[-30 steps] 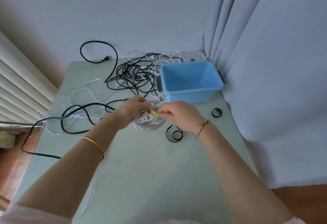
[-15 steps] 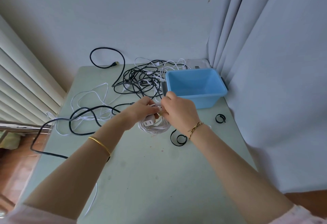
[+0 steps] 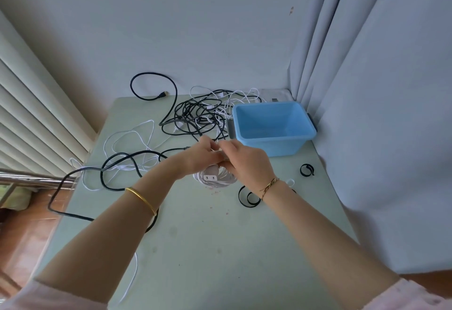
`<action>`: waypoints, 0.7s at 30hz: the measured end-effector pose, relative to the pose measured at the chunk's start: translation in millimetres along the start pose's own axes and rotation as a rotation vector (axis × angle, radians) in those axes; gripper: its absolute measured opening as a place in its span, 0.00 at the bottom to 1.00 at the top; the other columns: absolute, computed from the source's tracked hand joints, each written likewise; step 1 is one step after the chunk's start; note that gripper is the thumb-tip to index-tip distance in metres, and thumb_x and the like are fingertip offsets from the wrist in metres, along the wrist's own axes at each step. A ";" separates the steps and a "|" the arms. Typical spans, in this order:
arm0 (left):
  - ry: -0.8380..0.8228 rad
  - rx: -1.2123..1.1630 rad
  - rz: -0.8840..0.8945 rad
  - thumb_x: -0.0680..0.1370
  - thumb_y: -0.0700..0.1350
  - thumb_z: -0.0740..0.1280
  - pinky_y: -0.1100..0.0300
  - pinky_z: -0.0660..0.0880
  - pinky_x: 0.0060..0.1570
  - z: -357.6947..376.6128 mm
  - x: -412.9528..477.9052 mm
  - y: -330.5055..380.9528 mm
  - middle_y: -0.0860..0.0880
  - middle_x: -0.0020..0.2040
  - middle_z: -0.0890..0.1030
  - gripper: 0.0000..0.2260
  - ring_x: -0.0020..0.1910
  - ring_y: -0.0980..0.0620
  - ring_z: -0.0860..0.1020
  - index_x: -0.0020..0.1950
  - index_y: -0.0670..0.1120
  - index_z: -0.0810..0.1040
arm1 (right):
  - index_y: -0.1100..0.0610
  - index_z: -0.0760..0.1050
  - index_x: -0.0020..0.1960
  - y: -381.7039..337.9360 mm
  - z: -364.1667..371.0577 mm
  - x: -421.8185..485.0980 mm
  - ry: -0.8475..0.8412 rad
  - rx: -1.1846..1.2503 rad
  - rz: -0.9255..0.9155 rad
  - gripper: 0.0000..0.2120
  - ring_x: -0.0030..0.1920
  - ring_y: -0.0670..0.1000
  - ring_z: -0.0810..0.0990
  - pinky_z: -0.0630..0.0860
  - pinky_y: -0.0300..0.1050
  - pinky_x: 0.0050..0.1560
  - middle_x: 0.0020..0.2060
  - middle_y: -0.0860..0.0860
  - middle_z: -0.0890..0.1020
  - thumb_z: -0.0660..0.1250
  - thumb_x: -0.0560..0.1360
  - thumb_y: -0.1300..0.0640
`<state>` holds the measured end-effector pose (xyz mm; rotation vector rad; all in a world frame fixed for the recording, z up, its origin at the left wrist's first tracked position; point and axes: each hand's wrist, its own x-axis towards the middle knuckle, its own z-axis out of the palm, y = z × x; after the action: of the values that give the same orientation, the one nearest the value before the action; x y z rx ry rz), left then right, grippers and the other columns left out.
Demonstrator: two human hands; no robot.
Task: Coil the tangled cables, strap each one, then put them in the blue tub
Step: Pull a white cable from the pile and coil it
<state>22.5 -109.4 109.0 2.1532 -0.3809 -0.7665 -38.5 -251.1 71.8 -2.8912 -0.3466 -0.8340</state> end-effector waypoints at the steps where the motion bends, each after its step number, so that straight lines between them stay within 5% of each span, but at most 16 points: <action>1: 0.010 0.007 0.007 0.76 0.51 0.68 0.59 0.76 0.48 -0.3 0.0 0.1 0.45 0.50 0.81 0.17 0.45 0.53 0.79 0.58 0.42 0.69 | 0.54 0.67 0.48 0.2 0.5 0.2 0.013 -0.017 -0.016 0.14 0.21 0.51 0.72 0.57 0.35 0.22 0.32 0.49 0.77 0.70 0.70 0.51; 6: 0.012 0.061 0.062 0.77 0.44 0.65 0.65 0.70 0.35 -2.8 -3.7 5.3 0.46 0.39 0.78 0.07 0.35 0.55 0.74 0.49 0.40 0.73 | 0.55 0.75 0.42 -0.7 3.0 4.7 0.017 -0.056 -0.037 0.14 0.20 0.51 0.72 0.59 0.34 0.21 0.29 0.48 0.76 0.76 0.66 0.50; 11: 0.005 0.122 0.069 0.76 0.45 0.66 0.63 0.66 0.31 -4.8 -4.5 4.9 0.48 0.32 0.74 0.11 0.29 0.55 0.69 0.46 0.36 0.75 | 0.55 0.74 0.39 -5.4 3.5 6.3 -0.015 -0.140 0.022 0.17 0.18 0.51 0.71 0.56 0.34 0.24 0.25 0.48 0.74 0.79 0.58 0.50; 14: 0.013 0.167 0.079 0.75 0.45 0.67 0.56 0.67 0.34 -4.2 -4.9 9.6 0.46 0.31 0.75 0.13 0.30 0.51 0.69 0.43 0.34 0.77 | 0.55 0.74 0.37 -7.8 6.8 4.0 -0.014 -0.159 0.071 0.18 0.18 0.51 0.70 0.55 0.34 0.24 0.24 0.48 0.73 0.79 0.57 0.49; 18: 0.083 0.164 0.064 0.74 0.49 0.70 0.54 0.74 0.47 -3.1 -5.9 7.5 0.46 0.43 0.79 0.10 0.42 0.49 0.77 0.47 0.45 0.74 | 0.54 0.74 0.37 -8.6 10.0 1.6 -0.006 -0.174 0.120 0.19 0.17 0.50 0.70 0.54 0.35 0.24 0.23 0.48 0.73 0.80 0.56 0.47; 21: 0.082 0.147 0.107 0.75 0.49 0.69 0.56 0.72 0.41 -1.6 -5.2 7.6 0.49 0.38 0.78 0.09 0.38 0.50 0.74 0.46 0.45 0.74 | 0.55 0.74 0.37 -8.2 10.6 2.1 0.015 -0.175 0.145 0.19 0.18 0.49 0.70 0.54 0.35 0.24 0.23 0.47 0.74 0.80 0.56 0.48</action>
<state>19.4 -110.7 117.8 2.2723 -0.5195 -0.6048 -33.5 -240.9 64.3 -3.0218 -0.0633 -0.9032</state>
